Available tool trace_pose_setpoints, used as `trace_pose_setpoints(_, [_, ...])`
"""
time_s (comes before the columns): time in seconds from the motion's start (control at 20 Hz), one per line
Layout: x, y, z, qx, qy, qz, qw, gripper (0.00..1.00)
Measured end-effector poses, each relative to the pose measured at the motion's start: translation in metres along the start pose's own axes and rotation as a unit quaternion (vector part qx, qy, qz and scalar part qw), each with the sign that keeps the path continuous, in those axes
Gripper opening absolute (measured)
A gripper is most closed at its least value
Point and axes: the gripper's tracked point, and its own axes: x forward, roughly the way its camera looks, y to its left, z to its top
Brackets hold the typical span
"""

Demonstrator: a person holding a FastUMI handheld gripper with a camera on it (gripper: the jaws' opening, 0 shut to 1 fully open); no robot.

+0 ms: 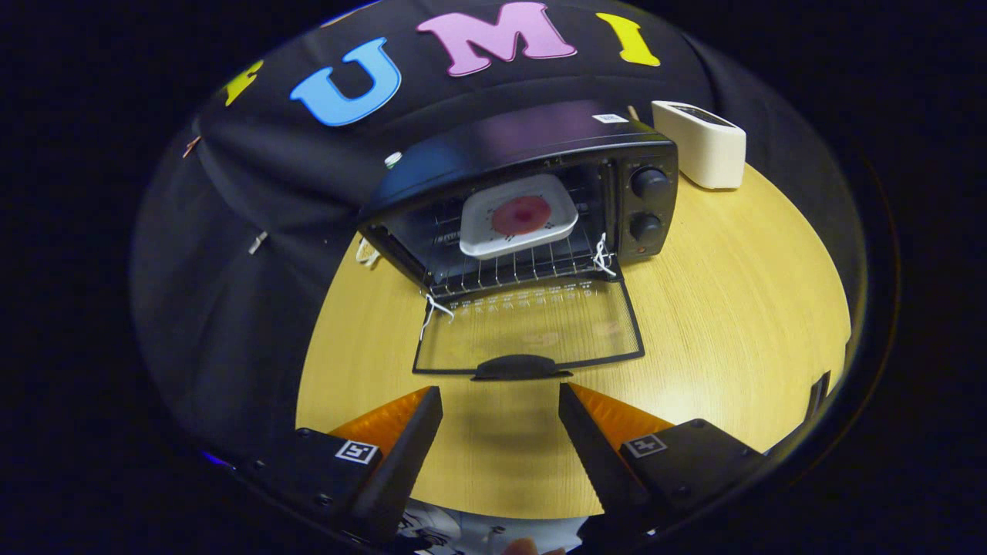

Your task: Open the toaster oven, put the food inside, and close the toaster oven door.

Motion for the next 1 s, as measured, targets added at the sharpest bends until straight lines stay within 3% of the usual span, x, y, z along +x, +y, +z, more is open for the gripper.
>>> trace_pose_setpoints(0.4, [0.057, -0.016, -0.063, -0.075, 0.086, -0.062, 0.992, 0.99])
trace_pose_setpoints(1.0, [0.11, -0.029, -0.039, -0.057, 0.084, -0.141, 0.985, 0.99])
